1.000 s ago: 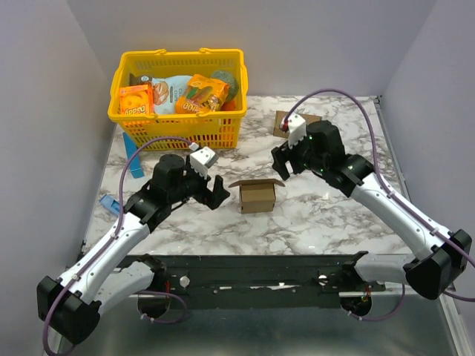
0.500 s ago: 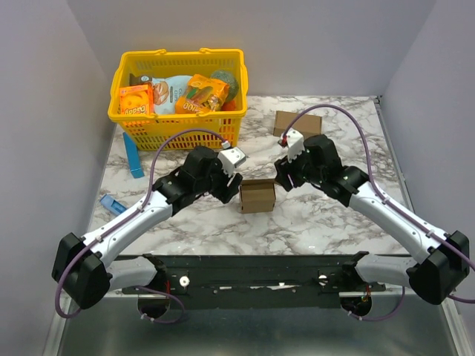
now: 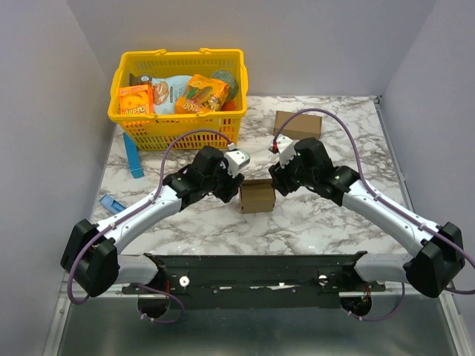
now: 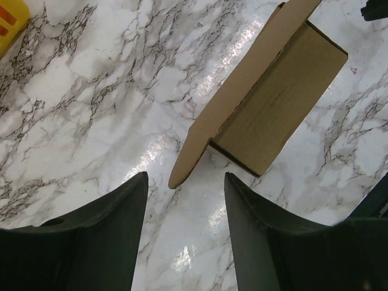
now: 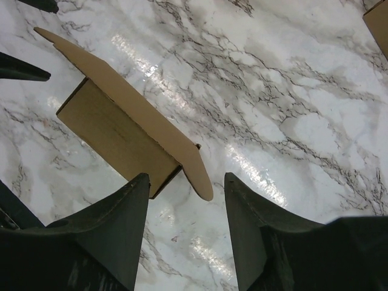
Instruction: Fold the paper box
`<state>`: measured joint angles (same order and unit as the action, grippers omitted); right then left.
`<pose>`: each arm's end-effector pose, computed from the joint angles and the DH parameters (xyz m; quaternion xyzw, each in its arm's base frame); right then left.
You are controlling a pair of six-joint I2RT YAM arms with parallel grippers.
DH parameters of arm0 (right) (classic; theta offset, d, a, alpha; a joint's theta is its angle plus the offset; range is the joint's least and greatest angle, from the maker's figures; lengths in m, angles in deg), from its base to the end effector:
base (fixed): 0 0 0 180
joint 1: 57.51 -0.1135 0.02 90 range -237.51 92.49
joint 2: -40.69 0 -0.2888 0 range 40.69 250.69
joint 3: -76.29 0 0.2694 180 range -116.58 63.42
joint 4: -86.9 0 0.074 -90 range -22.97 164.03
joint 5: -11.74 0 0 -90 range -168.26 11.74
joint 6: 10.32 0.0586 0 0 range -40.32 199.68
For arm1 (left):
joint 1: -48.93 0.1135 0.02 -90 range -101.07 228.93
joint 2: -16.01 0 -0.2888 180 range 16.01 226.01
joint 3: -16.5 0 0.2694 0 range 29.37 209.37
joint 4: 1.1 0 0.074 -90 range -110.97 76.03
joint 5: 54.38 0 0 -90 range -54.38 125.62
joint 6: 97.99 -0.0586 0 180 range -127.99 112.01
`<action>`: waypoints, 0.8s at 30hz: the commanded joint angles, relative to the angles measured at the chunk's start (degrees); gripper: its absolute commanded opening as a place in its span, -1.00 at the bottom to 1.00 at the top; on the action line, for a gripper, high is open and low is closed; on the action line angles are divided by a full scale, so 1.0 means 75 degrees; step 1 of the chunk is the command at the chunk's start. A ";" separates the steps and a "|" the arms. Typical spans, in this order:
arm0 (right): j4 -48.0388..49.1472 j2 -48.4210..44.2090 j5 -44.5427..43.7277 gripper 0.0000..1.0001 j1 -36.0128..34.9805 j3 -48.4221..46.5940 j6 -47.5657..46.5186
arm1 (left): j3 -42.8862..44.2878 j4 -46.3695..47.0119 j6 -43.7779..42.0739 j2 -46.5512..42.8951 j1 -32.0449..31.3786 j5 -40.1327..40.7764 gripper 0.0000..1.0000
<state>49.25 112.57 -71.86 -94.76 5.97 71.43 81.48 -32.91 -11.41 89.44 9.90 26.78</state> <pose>0.2364 0.1880 0.2970 -0.3709 0.8225 0.1560 0.4019 0.2311 -0.1989 0.2655 0.3577 0.8315 -0.1948 0.3778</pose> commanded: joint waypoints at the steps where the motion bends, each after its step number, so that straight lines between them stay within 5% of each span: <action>1: -0.0200 0.0131 -0.0535 0.16 -0.0165 0.0090 -0.0130 | 0.0293 0.0205 0.0046 0.0076 -0.0035 0.0382 0.19; 17: -0.0400 0.0389 -0.1286 -0.21 -0.0399 0.0055 -0.0201 | 0.0351 0.0287 0.0210 0.0276 -0.0082 0.0347 -0.21; 24: -0.0412 0.0424 -0.1567 -0.53 -0.0634 0.0020 -0.0154 | 0.0422 0.0474 0.0433 0.0358 -0.0164 0.0370 -0.73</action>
<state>47.35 115.12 -81.13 -98.43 5.97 70.56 82.40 -31.56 -9.40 91.61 9.40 28.66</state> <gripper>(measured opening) 0.282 0.196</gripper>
